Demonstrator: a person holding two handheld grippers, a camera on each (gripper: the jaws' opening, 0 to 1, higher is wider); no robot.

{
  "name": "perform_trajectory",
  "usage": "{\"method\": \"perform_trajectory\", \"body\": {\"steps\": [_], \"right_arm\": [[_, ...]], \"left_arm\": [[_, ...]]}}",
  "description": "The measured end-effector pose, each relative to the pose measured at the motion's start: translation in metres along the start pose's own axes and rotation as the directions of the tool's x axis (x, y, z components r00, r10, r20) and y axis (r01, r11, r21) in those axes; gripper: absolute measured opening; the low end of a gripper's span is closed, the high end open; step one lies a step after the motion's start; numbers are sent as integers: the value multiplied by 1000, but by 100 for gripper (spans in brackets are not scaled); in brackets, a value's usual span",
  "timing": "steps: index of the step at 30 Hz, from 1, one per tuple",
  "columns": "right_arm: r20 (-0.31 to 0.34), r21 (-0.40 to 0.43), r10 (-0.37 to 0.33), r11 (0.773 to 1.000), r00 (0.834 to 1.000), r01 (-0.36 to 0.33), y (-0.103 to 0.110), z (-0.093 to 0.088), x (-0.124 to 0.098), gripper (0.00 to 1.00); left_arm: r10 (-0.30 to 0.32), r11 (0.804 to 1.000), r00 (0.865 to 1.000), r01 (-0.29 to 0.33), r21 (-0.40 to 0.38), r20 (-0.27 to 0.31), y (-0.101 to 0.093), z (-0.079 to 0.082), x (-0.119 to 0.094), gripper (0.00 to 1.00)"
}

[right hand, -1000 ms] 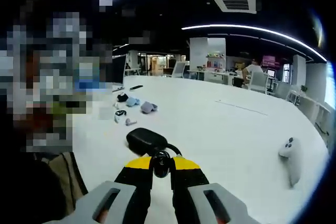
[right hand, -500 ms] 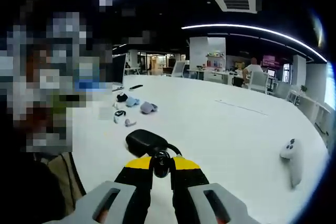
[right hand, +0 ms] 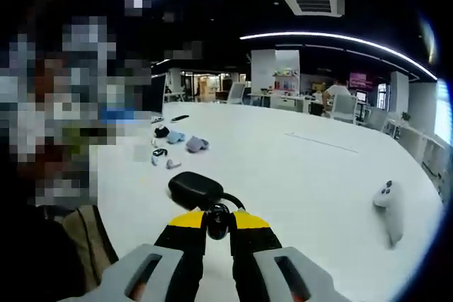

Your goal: Pick up the earbuds from the table and place the earbuds into the earbud case

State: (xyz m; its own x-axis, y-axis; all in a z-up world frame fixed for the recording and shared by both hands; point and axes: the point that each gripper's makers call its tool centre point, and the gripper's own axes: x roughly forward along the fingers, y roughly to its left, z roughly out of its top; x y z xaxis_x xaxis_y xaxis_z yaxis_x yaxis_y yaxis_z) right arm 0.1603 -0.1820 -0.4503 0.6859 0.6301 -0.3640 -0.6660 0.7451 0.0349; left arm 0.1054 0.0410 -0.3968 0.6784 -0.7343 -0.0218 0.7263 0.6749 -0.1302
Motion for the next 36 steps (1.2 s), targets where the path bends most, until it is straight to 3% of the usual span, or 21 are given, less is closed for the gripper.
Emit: {"method": "perform_trajectory", "body": {"steps": [16, 28, 36], "right_arm": [[23, -5, -3, 1000, 1000, 3, -1, 7, 1, 12], [29, -1, -15, 1000, 999, 15, -6, 8, 3, 12], [39, 5, -14, 1000, 999, 14, -5, 8, 3, 12]], "left_arm": [[-19, 1000, 999, 19, 13, 32, -9, 18, 4, 40], [-83, 997, 997, 83, 10, 11, -25, 15, 22, 40], [-81, 997, 997, 81, 3, -16, -25, 8, 22, 40]]}}
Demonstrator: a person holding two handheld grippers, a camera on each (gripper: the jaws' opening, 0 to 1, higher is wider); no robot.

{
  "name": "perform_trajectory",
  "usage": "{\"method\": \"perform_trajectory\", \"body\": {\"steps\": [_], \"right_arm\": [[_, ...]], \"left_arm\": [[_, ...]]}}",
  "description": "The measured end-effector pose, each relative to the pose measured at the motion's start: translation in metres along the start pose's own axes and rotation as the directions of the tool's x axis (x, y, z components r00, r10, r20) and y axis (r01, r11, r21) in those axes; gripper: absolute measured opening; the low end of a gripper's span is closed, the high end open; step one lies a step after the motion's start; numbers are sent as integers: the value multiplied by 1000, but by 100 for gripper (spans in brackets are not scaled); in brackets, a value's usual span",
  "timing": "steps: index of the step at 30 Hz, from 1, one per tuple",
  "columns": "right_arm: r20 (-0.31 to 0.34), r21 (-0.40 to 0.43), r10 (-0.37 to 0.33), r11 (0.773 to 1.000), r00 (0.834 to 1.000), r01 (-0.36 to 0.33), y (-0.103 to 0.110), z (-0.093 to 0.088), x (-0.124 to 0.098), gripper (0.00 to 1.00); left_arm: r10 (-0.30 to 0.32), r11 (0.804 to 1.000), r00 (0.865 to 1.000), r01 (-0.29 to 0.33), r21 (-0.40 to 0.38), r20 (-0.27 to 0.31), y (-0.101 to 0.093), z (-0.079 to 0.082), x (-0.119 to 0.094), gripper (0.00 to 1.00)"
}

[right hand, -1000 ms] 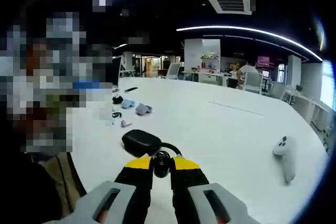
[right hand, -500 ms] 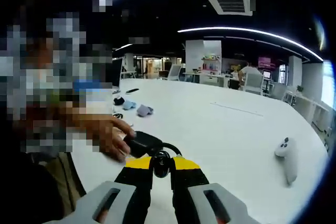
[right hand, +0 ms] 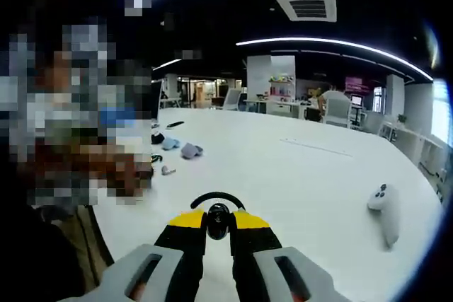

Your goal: Pick up the earbuds from the table and place the earbuds into the earbud case

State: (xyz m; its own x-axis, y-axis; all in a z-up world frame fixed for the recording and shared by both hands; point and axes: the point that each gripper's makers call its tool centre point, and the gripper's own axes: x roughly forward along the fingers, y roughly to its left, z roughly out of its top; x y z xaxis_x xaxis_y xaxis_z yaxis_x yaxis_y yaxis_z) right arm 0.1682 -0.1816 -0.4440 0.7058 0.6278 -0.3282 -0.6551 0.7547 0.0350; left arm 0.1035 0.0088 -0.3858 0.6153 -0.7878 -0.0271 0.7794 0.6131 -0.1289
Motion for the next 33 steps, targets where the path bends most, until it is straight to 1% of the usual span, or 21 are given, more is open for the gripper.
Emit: {"method": "perform_trajectory", "body": {"steps": [6, 11, 18, 23, 30, 33], "right_arm": [[-4, 1, 8, 1000, 1000, -8, 2, -1, 3, 12], [-4, -6, 11, 1000, 1000, -11, 2, 2, 4, 12], [-6, -6, 14, 1000, 1000, -14, 2, 2, 8, 12], [-10, -5, 16, 1000, 1000, -16, 2, 1, 10, 12], [-13, -4, 12, 1000, 1000, -12, -1, 1, 10, 12], [-13, -5, 11, 1000, 1000, -12, -2, 2, 10, 12]], "left_arm": [[9, 1000, 1000, -9, 1, -3, 1, -1, -3, 40], [26, 1000, 1000, -26, -5, -8, 7, -4, -7, 40], [49, 999, 999, -49, -4, -7, 16, -3, -12, 40], [52, 999, 999, -52, -4, -7, 18, -3, -13, 40], [44, 999, 999, -44, -8, -23, 19, -7, -9, 40], [43, 999, 999, -43, -7, -21, 20, -5, -8, 40]]}}
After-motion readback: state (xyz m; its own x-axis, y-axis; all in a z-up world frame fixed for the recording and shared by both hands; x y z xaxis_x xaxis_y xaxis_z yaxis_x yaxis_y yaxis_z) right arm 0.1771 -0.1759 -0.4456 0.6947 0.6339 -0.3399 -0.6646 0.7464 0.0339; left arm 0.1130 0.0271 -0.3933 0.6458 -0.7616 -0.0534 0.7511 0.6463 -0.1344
